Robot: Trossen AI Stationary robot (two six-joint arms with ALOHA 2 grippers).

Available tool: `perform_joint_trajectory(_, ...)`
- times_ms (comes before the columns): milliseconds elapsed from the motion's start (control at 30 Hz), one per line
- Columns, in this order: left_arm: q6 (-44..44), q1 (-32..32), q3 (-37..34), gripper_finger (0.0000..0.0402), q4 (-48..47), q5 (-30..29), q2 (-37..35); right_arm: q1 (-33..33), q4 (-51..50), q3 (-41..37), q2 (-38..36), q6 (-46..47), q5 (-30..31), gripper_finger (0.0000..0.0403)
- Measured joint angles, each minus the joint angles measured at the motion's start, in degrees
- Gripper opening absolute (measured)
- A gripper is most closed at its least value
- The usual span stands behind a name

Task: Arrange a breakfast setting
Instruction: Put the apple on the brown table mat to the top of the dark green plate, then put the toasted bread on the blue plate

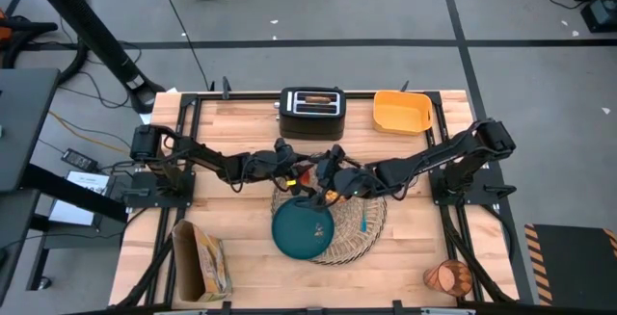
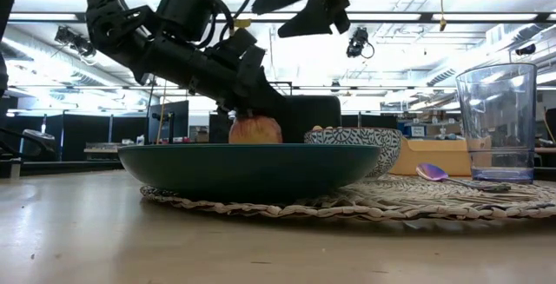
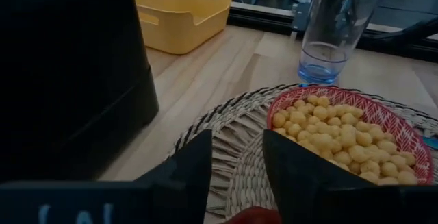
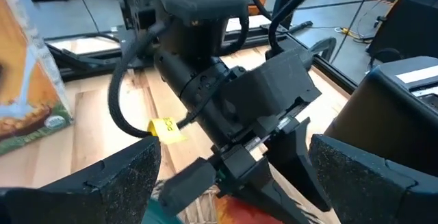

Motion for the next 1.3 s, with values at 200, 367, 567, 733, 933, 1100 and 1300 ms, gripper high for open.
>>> perform_joint_trajectory(200, 0.0, 0.0, 0.0, 0.0144, -0.2, 0.0, -0.4, 0.0, -1.0, 0.0, -3.2, 0.3, -0.7, 0.0374)
perform_joint_trajectory(367, 0.0, 0.0, 0.1, 0.0144, -0.9, 0.0, -1.9, 0.0, -2.0, 0.0, -5.4, 0.3, -0.7, 0.0374)
perform_joint_trajectory(567, 0.4, 0.0, 0.1, 0.0144, -1.8, 0.1, -4.3, -0.1, -4.5, 0.0, -6.9, 0.6, -1.0, 0.0373)
perform_joint_trajectory(733, 2.5, -1.3, 0.1, 0.0144, -7.0, 2.2, -9.6, -3.9, -11.3, 0.0, -9.7, 1.1, -5.7, 0.0364)
perform_joint_trajectory(933, 6.8, -6.0, -0.1, 0.0144, -13.7, 2.5, -17.6, -13.3, -14.2, 0.0, -13.0, -4.9, -13.7, 0.0327)
perform_joint_trajectory(1100, 7.3, -8.5, -6.5, 0.0144, -9.9, 2.4, -25.4, -22.0, -14.9, 0.0, -10.9, -10.5, -21.5, 0.0290)
perform_joint_trajectory(1300, 6.3, -9.2, -16.5, 0.0144, -4.8, 5.1, -34.7, -31.6, -8.0, 0.0, -8.0, -21.2, -24.2, 0.0250)
